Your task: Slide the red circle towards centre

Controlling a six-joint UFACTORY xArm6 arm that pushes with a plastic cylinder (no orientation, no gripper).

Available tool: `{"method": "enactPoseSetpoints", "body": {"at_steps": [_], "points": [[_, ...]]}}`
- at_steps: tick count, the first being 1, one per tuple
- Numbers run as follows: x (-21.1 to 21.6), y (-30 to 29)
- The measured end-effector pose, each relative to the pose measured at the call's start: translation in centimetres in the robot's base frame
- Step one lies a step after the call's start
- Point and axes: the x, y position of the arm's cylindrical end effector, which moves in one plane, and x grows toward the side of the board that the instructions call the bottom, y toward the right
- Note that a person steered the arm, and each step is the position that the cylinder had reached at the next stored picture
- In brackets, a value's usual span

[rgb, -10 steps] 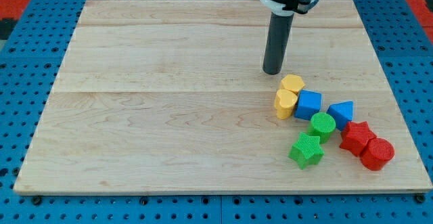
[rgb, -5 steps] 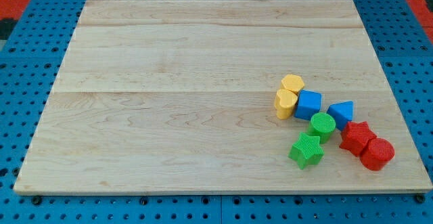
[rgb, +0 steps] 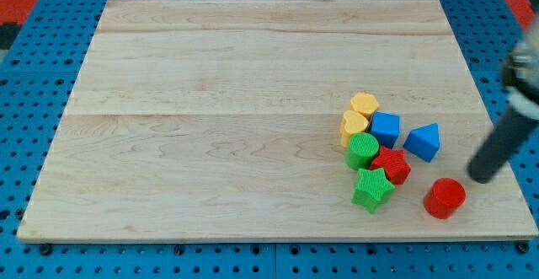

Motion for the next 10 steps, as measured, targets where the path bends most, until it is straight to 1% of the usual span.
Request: {"method": "enactPoseSetpoints", "body": {"at_steps": [1,2,3,5,7,8,9,10], "points": [[4.7,2.3],[5.8,-4.5],[1.7,-11.8],[-5.5,-15.4],[-10.1,-11.6],[-11.1,-9.8],[-10.8,-6.7],[-15.4,-10.0]]}}
